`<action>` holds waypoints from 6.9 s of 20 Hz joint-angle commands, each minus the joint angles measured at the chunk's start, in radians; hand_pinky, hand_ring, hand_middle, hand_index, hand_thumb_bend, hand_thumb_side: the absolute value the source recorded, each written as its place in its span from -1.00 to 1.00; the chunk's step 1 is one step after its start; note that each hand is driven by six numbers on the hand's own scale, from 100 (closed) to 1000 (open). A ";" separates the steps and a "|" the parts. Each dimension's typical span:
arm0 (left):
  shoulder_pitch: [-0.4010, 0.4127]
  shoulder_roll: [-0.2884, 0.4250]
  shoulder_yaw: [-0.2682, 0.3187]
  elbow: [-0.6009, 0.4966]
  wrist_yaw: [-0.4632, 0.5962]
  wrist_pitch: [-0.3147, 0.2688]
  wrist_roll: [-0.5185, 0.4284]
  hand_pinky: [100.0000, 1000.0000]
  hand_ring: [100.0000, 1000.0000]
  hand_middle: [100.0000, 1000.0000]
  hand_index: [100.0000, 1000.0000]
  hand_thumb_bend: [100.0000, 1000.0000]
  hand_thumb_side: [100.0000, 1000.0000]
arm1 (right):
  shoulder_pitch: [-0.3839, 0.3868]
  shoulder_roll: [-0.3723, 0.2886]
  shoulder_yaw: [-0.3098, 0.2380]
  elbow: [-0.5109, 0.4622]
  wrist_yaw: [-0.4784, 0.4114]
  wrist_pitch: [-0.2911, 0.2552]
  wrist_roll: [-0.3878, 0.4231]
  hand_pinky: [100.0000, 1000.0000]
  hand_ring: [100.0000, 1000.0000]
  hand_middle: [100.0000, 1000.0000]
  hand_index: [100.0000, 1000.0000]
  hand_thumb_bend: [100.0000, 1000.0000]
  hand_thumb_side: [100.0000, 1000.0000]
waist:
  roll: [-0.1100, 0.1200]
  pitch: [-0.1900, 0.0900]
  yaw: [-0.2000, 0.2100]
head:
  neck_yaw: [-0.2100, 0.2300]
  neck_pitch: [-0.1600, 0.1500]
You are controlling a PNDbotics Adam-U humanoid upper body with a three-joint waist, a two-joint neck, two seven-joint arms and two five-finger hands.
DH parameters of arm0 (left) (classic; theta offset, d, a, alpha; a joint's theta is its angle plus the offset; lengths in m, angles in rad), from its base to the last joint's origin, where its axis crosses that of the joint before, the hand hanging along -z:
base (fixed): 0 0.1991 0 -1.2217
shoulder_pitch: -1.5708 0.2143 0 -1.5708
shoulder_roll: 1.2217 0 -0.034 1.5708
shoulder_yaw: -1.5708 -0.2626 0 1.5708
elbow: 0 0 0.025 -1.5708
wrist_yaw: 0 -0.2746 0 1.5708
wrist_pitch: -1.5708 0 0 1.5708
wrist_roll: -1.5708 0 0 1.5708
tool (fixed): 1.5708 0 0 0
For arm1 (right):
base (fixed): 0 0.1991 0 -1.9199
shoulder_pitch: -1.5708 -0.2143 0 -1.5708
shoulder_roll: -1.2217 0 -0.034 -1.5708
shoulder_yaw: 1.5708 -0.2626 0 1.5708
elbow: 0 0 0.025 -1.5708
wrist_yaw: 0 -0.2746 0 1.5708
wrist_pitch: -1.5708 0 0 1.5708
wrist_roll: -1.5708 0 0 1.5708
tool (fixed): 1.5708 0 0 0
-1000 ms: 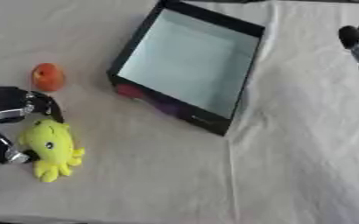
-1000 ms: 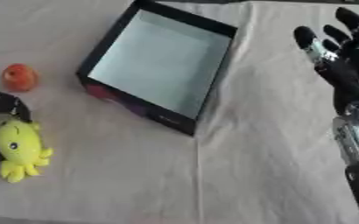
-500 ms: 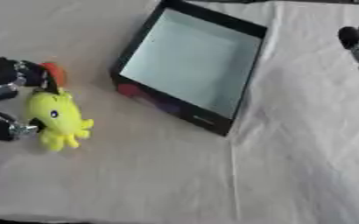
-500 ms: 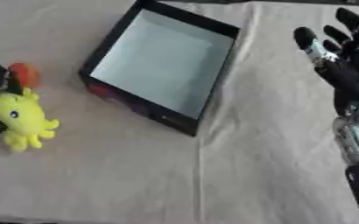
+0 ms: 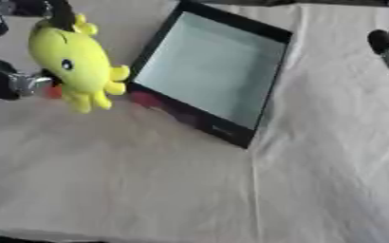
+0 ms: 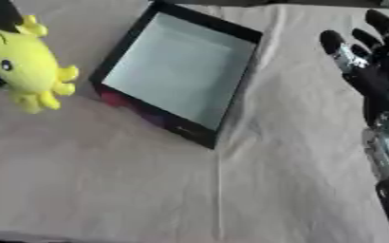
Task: Pick up objects on the table and place them in the box.
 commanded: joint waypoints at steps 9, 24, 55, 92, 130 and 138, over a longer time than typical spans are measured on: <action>-0.265 -0.221 -0.019 0.272 -0.135 -0.035 0.008 0.39 0.21 0.21 0.07 -0.65 -1.00 | -0.025 -0.027 -0.026 0.003 -0.010 -0.008 -0.019 0.85 0.77 0.83 0.68 0.36 -0.50 | 0.003 -0.023 -0.008 | 0.019 0.007; -0.324 -0.505 0.052 0.701 -0.464 -0.092 0.201 0.37 0.13 0.16 0.09 -0.55 -1.00 | -0.091 -0.016 -0.046 -0.015 -0.031 -0.019 -0.062 0.85 0.77 0.83 0.68 0.34 -0.44 | -0.019 0.006 -0.047 | -0.012 -0.028; -0.305 -0.606 0.065 0.827 -0.549 -0.112 0.173 0.62 0.42 0.51 0.81 0.55 -0.24 | -0.109 0.006 -0.058 -0.009 -0.013 -0.014 -0.077 0.85 0.77 0.83 0.67 0.34 -0.44 | -0.023 0.025 -0.069 | -0.022 -0.039; -0.016 0.093 0.234 0.719 -0.079 -0.073 0.016 0.59 0.45 0.50 0.74 0.32 -0.53 | -0.049 -0.042 -0.068 -0.013 0.002 -0.014 -0.090 0.84 0.78 0.83 0.67 0.35 -0.46 | -0.007 -0.009 0.010 | -0.077 -0.033; -0.161 -0.177 0.151 0.931 -0.241 -0.132 -0.154 0.54 0.42 0.41 0.39 -0.30 -1.00 | -0.072 -0.014 -0.046 -0.007 0.000 -0.007 -0.065 0.84 0.78 0.84 0.67 0.34 -0.48 | -0.006 0.022 -0.024 | -0.050 -0.034; -0.151 -0.168 0.162 0.874 -0.228 -0.120 -0.146 0.50 0.34 0.30 0.11 -0.68 -1.00 | -0.064 -0.016 -0.048 -0.009 0.001 -0.007 -0.067 0.84 0.78 0.84 0.67 0.34 -0.49 | -0.011 0.019 -0.017 | -0.053 -0.033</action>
